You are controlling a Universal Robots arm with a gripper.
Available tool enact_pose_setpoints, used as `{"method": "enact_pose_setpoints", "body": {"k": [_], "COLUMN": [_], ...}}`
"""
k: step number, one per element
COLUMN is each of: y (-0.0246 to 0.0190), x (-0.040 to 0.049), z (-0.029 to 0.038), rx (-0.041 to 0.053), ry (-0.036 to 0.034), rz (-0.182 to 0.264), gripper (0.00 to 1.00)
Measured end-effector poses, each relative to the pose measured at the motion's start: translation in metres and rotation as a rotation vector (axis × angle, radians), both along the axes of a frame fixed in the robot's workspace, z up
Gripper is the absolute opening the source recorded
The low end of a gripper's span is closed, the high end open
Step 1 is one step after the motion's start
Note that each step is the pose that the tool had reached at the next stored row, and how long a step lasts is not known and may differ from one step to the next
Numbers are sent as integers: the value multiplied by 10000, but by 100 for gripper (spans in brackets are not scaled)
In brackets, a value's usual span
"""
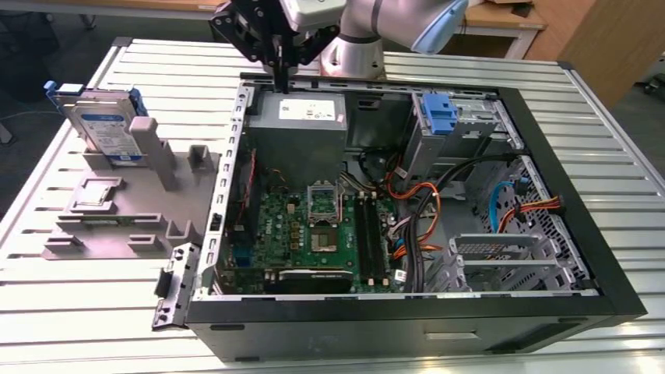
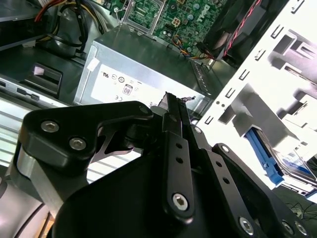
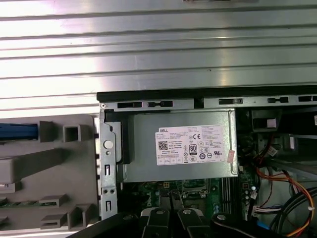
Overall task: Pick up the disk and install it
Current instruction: 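Reach for the disk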
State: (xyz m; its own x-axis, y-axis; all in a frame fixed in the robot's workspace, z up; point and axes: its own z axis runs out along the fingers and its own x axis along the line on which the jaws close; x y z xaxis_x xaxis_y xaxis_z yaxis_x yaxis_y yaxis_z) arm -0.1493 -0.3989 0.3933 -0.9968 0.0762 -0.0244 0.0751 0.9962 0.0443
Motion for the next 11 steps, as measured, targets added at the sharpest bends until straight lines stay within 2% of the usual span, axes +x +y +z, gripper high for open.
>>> {"method": "enact_pose_setpoints", "body": {"k": [11], "y": [0], "x": [-26], "z": [0], "rx": [0], "ry": [0], "rz": [0], "gripper": [15]}}
